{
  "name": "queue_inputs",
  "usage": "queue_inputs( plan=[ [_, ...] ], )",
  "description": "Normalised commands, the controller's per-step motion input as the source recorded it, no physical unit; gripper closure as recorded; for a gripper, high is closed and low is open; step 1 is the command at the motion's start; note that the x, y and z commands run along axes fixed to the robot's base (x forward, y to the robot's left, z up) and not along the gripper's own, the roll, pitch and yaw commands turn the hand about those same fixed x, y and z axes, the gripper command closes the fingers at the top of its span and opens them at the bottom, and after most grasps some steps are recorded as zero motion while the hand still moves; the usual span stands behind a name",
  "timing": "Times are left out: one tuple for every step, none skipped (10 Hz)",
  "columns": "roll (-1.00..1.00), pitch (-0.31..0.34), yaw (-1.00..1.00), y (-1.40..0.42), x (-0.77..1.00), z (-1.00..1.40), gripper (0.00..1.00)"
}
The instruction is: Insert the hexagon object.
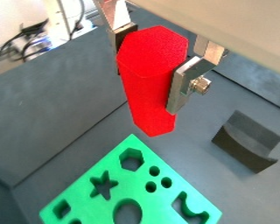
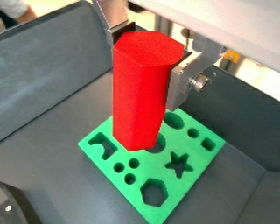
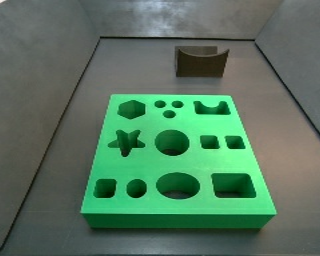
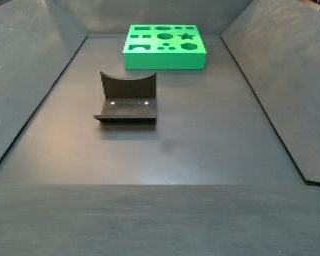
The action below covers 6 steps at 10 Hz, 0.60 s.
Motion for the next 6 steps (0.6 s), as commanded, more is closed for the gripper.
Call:
queue_inputs(
  plan=[
    [-0.14,0.007,-0.57,0.25,-0.01,-0.82,1.00],
    [-0.11,0.014,-0.57,0.29,0.00,-0.88,1.00],
    [-0.12,0.013,-0.56,0.26,0.00,-0.85,1.00],
    [-0.13,0.007,-0.57,0.25,0.00,-0.84,1.00],
    [-0.15,0.006,-0.57,0.23,-0.01,-0.80,1.00],
    [-0.18,0.000,-0.57,0.17,-0.02,-0.73,1.00]
  ],
)
